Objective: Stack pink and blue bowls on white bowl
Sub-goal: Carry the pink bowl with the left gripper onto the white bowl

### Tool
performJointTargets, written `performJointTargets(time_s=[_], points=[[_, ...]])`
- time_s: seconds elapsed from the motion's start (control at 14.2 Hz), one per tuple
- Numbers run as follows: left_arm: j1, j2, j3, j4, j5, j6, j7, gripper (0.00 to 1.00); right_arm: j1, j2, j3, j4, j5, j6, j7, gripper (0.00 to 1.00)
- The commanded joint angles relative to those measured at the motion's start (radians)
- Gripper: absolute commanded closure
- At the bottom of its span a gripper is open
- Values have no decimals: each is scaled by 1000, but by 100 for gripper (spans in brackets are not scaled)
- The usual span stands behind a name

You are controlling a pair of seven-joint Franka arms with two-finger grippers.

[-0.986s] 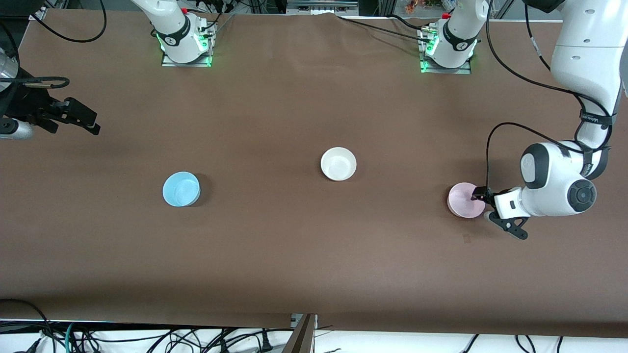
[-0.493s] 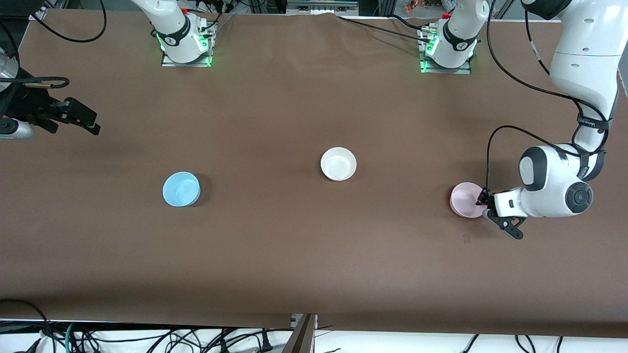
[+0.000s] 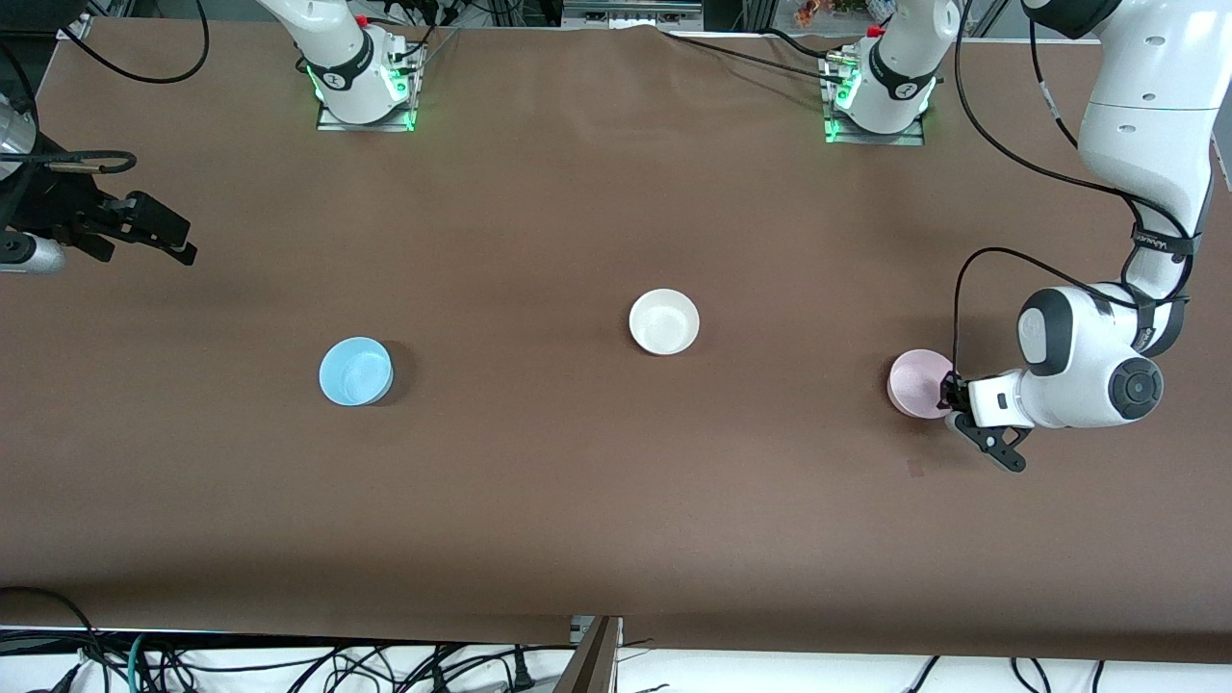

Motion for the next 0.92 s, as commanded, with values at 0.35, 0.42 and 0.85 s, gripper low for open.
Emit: performJointTargets(time_s=[0.35, 0.42, 0.85], points=[[-3, -87, -170, 119, -20, -267, -470, 100, 3, 3, 2, 15, -16, -16, 0, 0], [-3, -94, -215, 119, -16, -268, -571, 100, 3, 3, 2, 15, -16, -16, 0, 0], [-144, -92, -316, 118, -16, -264, -1027, 100, 3, 3, 2, 15, -16, -15, 0, 0]])
